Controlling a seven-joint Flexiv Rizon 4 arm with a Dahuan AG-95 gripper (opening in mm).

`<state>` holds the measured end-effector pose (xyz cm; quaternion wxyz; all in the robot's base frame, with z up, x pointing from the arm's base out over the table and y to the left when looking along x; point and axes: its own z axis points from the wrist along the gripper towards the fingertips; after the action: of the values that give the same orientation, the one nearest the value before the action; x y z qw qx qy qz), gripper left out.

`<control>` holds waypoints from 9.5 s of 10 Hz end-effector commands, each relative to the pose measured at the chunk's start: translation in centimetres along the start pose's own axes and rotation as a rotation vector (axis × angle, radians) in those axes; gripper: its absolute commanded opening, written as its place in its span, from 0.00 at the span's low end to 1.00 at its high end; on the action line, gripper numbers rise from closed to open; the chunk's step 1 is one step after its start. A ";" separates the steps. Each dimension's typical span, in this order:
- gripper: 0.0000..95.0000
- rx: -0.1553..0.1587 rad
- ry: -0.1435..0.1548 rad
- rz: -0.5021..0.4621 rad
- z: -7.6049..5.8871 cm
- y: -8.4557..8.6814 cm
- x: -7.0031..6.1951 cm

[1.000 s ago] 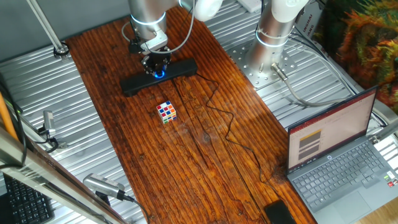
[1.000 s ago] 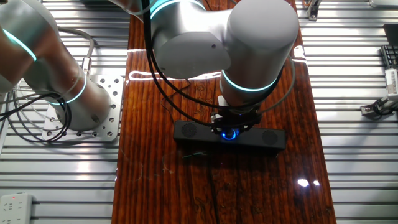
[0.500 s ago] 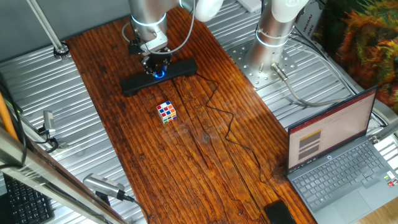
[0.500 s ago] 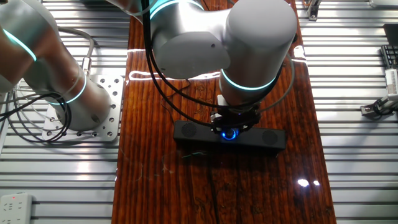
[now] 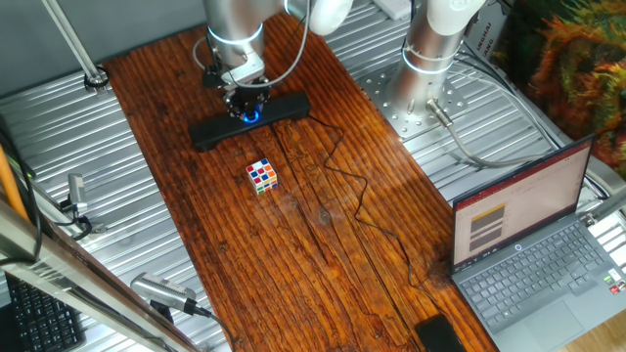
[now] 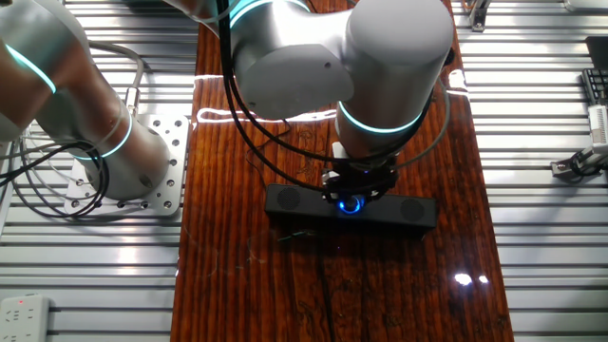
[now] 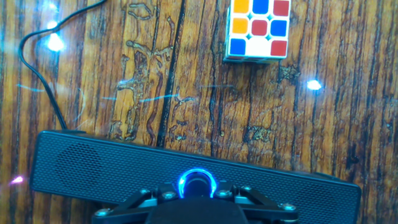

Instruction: Turn the knob to increase the volume of the speaker

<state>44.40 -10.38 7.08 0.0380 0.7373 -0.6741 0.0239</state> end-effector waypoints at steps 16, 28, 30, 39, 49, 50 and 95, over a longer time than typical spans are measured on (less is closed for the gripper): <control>0.40 -0.021 0.032 0.085 0.2 0.1 -0.1; 0.20 -0.011 0.025 0.101 0.4 0.2 -0.1; 0.20 -0.006 0.025 0.103 0.4 0.2 -0.1; 0.00 0.002 0.024 0.150 0.4 0.2 -0.1; 0.00 0.001 0.004 0.301 0.3 0.2 -0.1; 0.00 0.001 0.004 0.308 0.3 0.2 -0.1; 0.00 -0.028 -0.061 0.922 0.3 0.1 0.0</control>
<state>44.32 -10.39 6.79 0.0134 0.3579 -0.9336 0.0080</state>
